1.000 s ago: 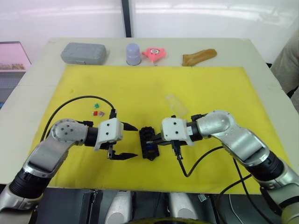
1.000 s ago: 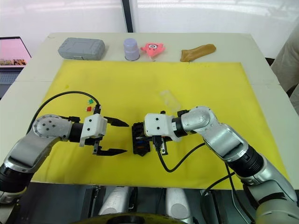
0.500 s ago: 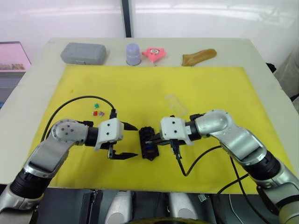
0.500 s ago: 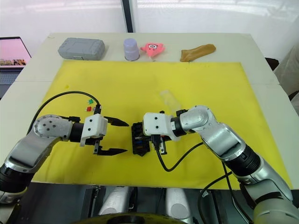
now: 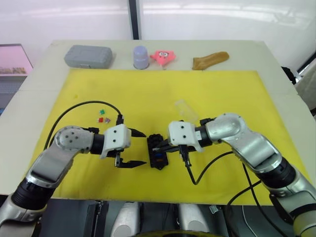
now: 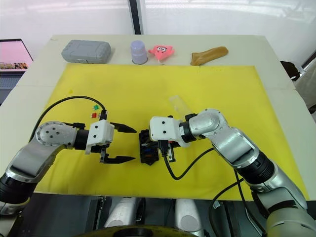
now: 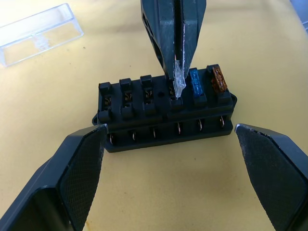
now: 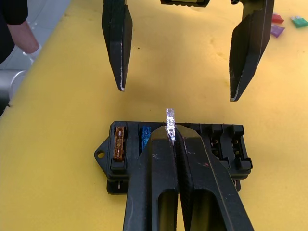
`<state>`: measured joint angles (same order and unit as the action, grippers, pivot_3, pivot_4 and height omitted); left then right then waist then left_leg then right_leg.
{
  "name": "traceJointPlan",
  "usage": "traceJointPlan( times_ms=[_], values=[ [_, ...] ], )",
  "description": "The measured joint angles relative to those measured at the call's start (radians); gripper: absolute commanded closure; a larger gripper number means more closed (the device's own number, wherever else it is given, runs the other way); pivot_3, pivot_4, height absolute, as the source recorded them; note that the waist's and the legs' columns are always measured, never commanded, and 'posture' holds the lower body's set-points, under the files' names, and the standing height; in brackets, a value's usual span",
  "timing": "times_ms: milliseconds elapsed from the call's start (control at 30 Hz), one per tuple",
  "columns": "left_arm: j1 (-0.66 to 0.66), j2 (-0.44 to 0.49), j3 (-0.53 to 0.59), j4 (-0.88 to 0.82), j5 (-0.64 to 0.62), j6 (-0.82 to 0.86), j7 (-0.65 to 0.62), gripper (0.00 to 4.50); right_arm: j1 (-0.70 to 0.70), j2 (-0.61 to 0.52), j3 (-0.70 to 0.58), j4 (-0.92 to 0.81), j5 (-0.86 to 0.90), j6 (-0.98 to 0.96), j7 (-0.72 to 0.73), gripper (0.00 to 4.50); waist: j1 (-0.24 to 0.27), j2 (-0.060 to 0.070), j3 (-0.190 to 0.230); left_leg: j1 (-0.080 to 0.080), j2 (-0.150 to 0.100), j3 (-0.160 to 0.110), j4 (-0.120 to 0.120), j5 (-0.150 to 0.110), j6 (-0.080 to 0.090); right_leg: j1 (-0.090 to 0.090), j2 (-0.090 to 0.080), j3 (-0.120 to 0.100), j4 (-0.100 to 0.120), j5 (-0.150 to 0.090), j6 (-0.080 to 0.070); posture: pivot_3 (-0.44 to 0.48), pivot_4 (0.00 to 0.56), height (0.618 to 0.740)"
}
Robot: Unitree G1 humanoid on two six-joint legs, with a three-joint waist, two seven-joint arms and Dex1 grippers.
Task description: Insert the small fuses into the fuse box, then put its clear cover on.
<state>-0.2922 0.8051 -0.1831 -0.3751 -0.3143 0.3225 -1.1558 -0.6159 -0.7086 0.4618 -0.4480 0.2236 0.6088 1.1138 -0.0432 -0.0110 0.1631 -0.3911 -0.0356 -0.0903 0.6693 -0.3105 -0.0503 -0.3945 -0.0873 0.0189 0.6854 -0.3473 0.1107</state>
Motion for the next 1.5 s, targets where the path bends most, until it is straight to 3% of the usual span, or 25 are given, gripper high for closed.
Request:
traceJointPlan(
  times_ms=[1500],
  values=[
    [-0.014, -0.003, 0.000, 0.010, 0.022, -0.029, -0.002, 0.05, -0.004, 0.012, 0.002, 0.003, -0.030, 0.053, 0.015, 4.50, 0.000, 0.000, 0.000, 0.000, 0.000, 0.000, 0.001, 0.000, 0.000, 0.000, 0.000, 0.000, 0.001, 0.000, 0.000, 0.000, 0.150, 0.740]
  ],
)
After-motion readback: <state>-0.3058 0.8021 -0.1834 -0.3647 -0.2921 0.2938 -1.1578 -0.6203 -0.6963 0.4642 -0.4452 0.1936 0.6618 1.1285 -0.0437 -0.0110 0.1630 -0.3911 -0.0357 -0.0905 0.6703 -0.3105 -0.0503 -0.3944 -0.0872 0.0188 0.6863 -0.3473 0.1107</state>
